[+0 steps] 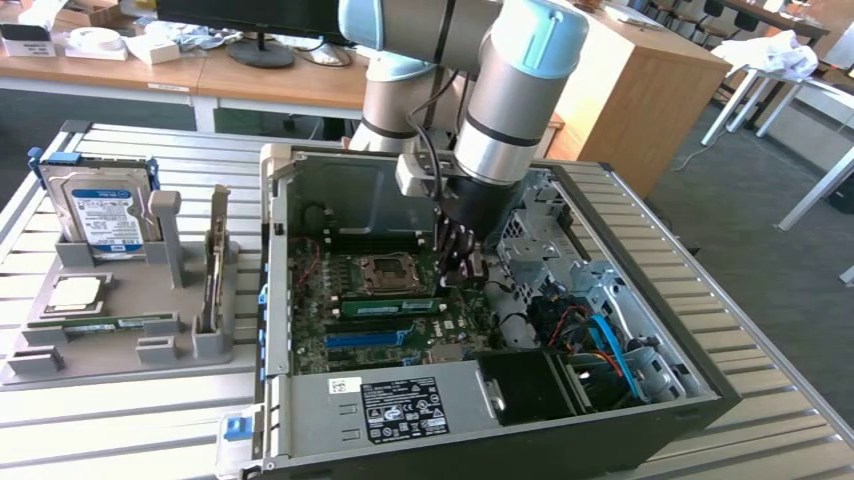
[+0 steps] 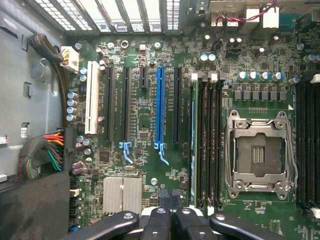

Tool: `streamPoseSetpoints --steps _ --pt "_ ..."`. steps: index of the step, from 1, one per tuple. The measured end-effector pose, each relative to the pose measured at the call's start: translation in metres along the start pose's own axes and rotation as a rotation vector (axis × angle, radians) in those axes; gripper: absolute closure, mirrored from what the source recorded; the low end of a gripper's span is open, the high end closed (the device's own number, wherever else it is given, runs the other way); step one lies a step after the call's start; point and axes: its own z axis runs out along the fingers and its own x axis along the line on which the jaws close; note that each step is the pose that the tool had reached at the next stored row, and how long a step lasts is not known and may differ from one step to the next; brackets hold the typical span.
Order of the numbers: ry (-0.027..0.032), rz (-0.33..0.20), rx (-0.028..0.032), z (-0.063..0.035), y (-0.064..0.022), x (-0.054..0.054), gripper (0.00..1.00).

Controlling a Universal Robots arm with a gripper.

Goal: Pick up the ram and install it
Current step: 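Press down the ram until it locks into place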

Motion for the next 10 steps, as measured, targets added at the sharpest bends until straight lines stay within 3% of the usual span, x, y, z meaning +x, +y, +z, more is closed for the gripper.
streamPoseSetpoints --steps 10 --pt "0.0 0.0 -0.0001 -0.0001 0.0 -0.0056 0.9"
